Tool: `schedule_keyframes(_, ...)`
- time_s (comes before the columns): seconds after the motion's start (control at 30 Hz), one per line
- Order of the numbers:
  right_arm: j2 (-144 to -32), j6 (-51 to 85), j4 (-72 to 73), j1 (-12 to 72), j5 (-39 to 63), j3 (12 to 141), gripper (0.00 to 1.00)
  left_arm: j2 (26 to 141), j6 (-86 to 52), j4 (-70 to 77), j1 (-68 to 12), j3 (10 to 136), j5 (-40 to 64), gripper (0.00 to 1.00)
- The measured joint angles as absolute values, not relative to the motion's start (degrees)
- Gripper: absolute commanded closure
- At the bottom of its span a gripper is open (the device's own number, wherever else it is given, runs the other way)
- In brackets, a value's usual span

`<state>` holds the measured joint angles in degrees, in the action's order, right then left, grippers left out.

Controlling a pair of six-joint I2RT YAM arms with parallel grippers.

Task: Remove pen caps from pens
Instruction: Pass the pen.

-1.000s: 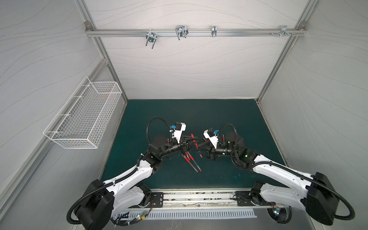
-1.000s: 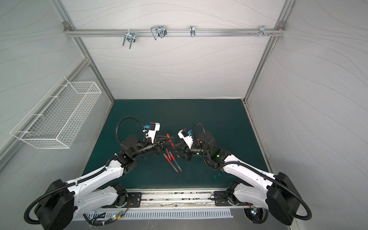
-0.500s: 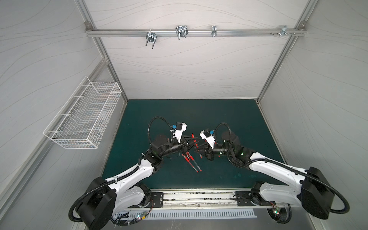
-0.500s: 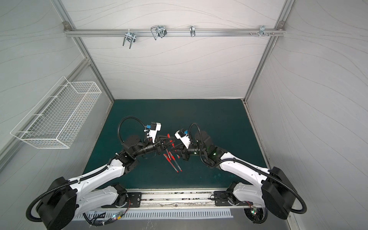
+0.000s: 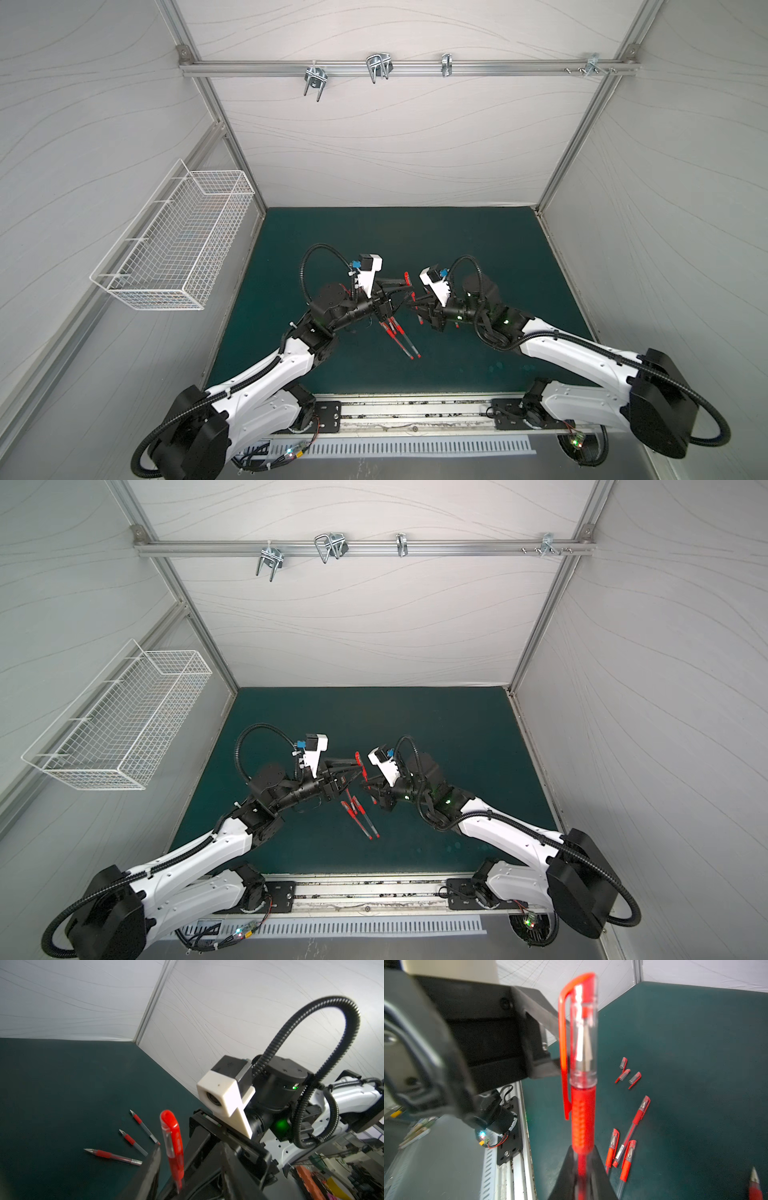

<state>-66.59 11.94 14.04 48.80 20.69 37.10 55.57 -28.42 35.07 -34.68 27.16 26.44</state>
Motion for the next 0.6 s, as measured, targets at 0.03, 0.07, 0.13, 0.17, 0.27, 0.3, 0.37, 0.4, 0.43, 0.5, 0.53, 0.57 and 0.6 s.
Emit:
schedule_keyframes(0.03, -66.6, 11.9, 13.9, 48.8, 20.1, 37.1, 1.00, 55.0, -28.4, 34.8, -34.7, 27.1, 25.6, 0.51)
schedule_keyframes(0.07, -66.6, 11.9, 13.8, 48.8, 19.5, 37.1, 1.00, 54.5, -28.3, 34.4, -34.7, 27.1, 24.5, 0.51)
schedule_keyframes(0.13, -66.6, 11.7, 13.5, 48.8, 18.7, 37.1, 1.00, 53.8, -28.1, 34.0, -34.7, 27.0, 22.9, 0.52)
schedule_keyframes(0.17, -66.6, 11.5, 13.4, 48.8, 18.3, 37.1, 1.00, 53.7, -28.1, 33.6, -34.7, 26.9, 22.3, 0.52)
schedule_keyframes(0.27, -66.6, 11.0, 13.1, 49.0, 17.5, 37.1, 1.00, 53.7, -27.9, 32.5, -34.7, 26.8, 21.0, 0.54)
schedule_keyframes(0.3, -66.6, 10.9, 13.0, 49.1, 17.3, 37.1, 1.00, 53.7, -27.8, 32.3, -34.7, 26.8, 20.7, 0.54)
schedule_keyframes(0.37, -66.6, 10.6, 12.8, 49.5, 16.9, 37.1, 1.00, 53.7, -27.7, 31.6, -34.7, 26.8, 20.2, 0.55)
schedule_keyframes(0.4, -66.6, 10.5, 12.7, 49.7, 16.8, 37.1, 1.00, 53.8, -27.7, 31.4, -34.7, 26.8, 20.1, 0.55)
schedule_keyframes(0.43, -66.6, 10.4, 12.6, 49.9, 16.7, 37.1, 1.00, 53.8, -27.7, 31.3, -34.7, 26.8, 20.1, 0.56)
schedule_keyframes(0.5, -66.6, 10.0, 12.4, 50.3, 16.5, 37.1, 1.00, 53.9, -27.7, 30.8, -34.7, 26.8, 20.1, 0.56)
schedule_keyframes(0.53, -66.7, 9.8, 12.3, 50.5, 16.4, 37.1, 1.00, 54.0, -27.7, 30.7, -34.7, 26.8, 20.1, 0.57)
schedule_keyframes(0.57, -66.8, 9.6, 12.1, 50.7, 16.4, 37.1, 1.00, 54.1, -27.7, 30.7, -34.7, 26.8, 20.1, 0.57)
schedule_keyframes(0.6, -66.9, 9.4, 11.9, 51.0, 16.3, 37.1, 1.00, 54.3, -27.7, 30.4, -34.7, 26.8, 20.1, 0.57)
